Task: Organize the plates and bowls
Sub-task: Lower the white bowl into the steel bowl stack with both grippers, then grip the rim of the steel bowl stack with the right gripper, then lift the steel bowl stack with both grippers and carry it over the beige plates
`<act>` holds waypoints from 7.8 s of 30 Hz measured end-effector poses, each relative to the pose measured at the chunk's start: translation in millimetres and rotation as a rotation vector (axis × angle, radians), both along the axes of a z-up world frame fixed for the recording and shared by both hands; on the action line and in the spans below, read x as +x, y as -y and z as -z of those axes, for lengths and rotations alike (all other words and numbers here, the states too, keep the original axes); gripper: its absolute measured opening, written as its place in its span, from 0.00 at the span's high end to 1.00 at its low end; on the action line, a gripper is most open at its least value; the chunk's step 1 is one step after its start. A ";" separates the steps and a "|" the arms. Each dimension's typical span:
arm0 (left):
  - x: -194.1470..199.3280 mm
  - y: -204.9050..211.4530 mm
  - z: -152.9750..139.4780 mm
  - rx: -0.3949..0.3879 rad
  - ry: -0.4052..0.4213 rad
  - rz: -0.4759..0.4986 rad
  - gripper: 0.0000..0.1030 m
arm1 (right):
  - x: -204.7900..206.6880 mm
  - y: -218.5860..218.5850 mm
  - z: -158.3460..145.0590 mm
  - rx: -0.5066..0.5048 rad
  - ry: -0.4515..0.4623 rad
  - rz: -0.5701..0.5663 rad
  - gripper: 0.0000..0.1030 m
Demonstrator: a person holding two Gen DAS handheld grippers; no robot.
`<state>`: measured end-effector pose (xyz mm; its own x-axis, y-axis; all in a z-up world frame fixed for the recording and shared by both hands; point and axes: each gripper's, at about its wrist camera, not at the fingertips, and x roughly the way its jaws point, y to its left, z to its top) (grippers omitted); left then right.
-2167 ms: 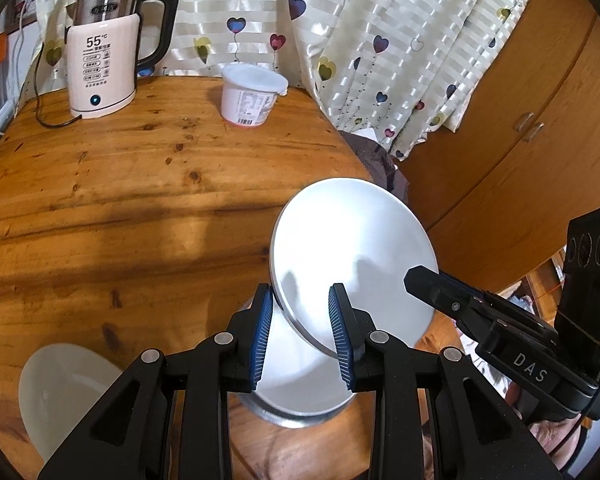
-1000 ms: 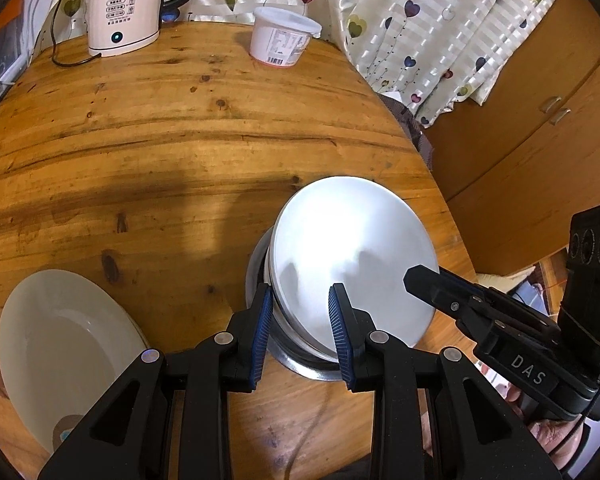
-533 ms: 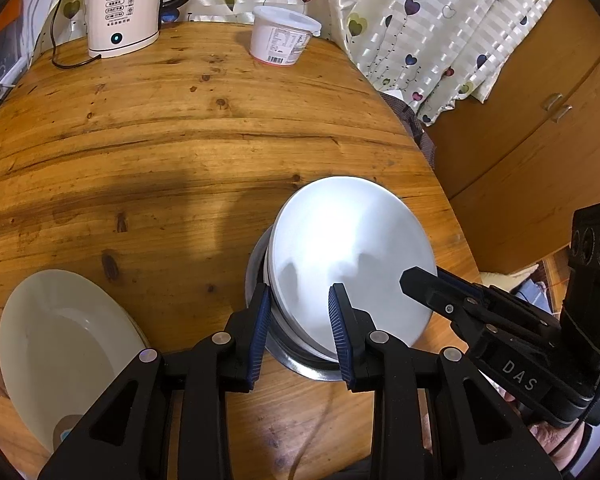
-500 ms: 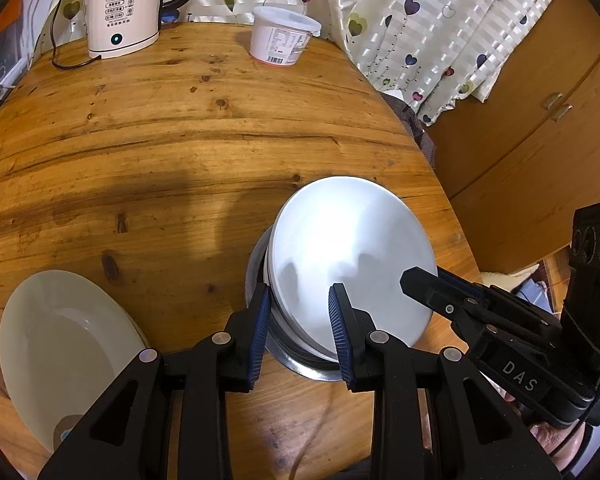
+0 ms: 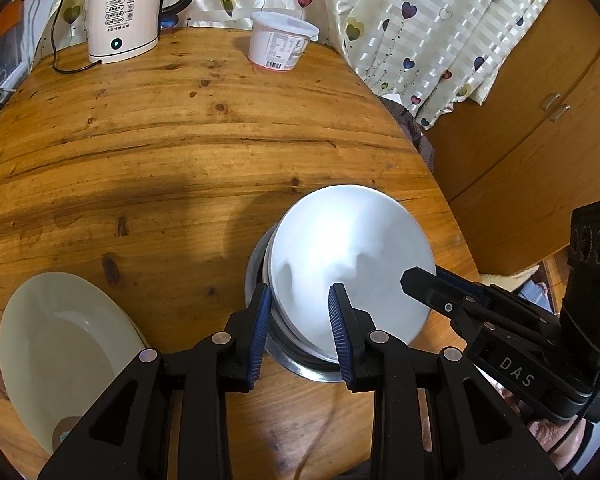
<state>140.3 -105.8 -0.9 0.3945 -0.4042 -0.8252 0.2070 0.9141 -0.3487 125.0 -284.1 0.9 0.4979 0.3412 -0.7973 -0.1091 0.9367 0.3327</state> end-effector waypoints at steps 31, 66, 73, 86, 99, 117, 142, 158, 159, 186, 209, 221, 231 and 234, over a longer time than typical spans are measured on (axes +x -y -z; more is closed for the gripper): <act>-4.5 -7.0 -5.0 -0.042 0.011 -0.008 0.71 | 2.7 7.7 -0.4 0.070 -0.017 0.012 0.87; -18.3 -57.2 -0.2 -0.075 0.110 -0.074 0.71 | -15.2 45.4 -2.9 0.169 0.046 -0.009 0.68; -17.4 -60.2 7.1 -0.107 0.082 -0.070 0.71 | -16.8 48.4 -1.4 0.200 0.046 -0.020 0.68; -12.3 -61.8 14.9 -0.149 0.043 -0.058 0.71 | -12.8 62.4 13.6 0.232 -0.009 0.028 0.68; -5.8 -63.1 23.1 -0.150 0.012 -0.061 0.71 | -8.3 60.6 24.4 0.253 -0.041 0.007 0.68; -1.9 -61.0 30.0 -0.163 -0.007 -0.049 0.71 | -3.1 60.0 35.5 0.307 -0.066 -0.015 0.69; 5.3 -53.9 45.8 -0.187 -0.043 -0.008 0.71 | 1.5 52.9 45.3 0.354 -0.100 -0.055 0.92; 9.5 -53.8 49.4 -0.300 -0.054 0.049 0.94 | 2.1 57.6 46.9 0.385 -0.089 -0.049 0.93; 10.1 -54.5 50.3 -0.308 -0.058 0.048 0.94 | 2.0 58.0 47.1 0.386 -0.087 -0.048 0.93; 8.5 -55.5 51.2 -0.336 -0.059 0.038 0.94 | 2.4 59.0 40.9 0.377 -0.075 -0.041 0.93; -6.3 -83.6 30.8 -0.338 -0.005 -0.012 0.94 | 7.1 31.0 24.6 0.382 -0.050 -0.103 0.93; -13.6 -99.1 27.1 -0.336 0.006 -0.043 0.94 | 10.8 12.5 18.4 0.381 -0.047 -0.140 0.93; -20.9 -111.7 24.5 -0.334 0.015 -0.069 0.94 | 16.0 -3.1 14.9 0.380 -0.048 -0.171 0.93; -24.2 -117.0 22.6 -0.332 0.020 -0.080 0.94 | 16.8 -9.1 13.8 0.382 -0.047 -0.183 0.93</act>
<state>116.0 11.2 -23.5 0.4505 -0.6163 -0.6459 0.1491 0.7652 -0.6263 141.8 -275.0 -13.0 0.3681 0.6957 -0.6169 -0.2386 0.7119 0.6605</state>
